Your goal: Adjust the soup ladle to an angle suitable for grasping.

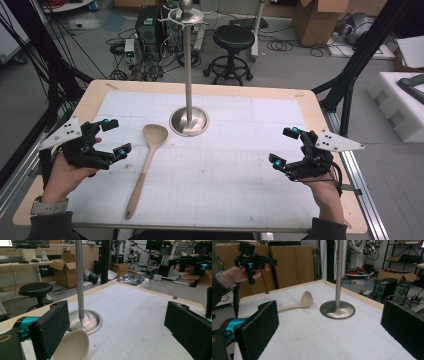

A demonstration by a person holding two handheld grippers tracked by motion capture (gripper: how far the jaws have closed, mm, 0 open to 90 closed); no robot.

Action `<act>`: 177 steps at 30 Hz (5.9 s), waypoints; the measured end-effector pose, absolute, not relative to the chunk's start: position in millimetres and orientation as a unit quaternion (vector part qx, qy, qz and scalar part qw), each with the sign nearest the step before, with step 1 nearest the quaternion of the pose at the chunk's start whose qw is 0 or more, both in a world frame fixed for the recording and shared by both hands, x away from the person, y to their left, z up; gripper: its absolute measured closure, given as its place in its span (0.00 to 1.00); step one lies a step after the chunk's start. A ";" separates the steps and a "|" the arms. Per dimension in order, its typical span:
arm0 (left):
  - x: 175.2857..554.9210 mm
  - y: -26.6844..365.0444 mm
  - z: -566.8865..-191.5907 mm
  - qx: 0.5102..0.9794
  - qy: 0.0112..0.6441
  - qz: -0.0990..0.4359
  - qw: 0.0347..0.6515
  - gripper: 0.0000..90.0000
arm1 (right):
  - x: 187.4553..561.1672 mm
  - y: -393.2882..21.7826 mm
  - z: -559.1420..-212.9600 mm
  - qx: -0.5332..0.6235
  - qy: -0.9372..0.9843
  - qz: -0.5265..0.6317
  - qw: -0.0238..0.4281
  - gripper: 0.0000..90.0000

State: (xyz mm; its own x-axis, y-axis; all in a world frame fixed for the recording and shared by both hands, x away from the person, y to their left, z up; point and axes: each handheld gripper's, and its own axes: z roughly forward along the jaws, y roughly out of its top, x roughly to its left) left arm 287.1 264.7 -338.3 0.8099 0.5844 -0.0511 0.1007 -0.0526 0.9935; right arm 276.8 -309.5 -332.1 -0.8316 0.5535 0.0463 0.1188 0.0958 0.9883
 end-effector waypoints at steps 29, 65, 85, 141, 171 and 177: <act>287.3 255.8 -347.8 0.739 0.232 0.209 0.597 0.49 | 274.9 -311.0 -333.4 0.215 0.726 0.632 0.165 0.01; 346.3 209.7 -412.1 0.832 0.276 0.130 0.464 1.00 | 278.3 -311.5 -336.3 0.219 0.724 0.635 0.157 0.01; 373.6 192.8 -428.1 0.872 0.285 0.094 0.387 1.00 | 281.4 -313.3 -340.2 0.222 0.729 0.631 0.147 0.01; 335.7 271.2 -440.9 0.844 0.366 0.120 0.373 1.00 | 287.5 -299.3 -348.2 0.218 0.756 0.602 0.137 0.01; 200.4 306.9 -441.4 0.823 0.315 0.134 0.453 1.00 | 296.8 -284.6 -350.7 0.214 0.762 0.597 0.128 0.01; 194.2 301.7 -445.3 0.826 0.306 0.120 0.459 1.00 | 299.0 -282.7 -352.5 0.216 0.766 0.592 0.127 0.01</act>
State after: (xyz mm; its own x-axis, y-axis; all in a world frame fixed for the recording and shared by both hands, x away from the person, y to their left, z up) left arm 194.2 301.7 -445.3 0.7840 0.6154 -0.0815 0.3945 -0.3925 0.8309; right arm 299.0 -282.7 -352.5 -0.8744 0.4812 0.0619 0.1815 0.2061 0.9616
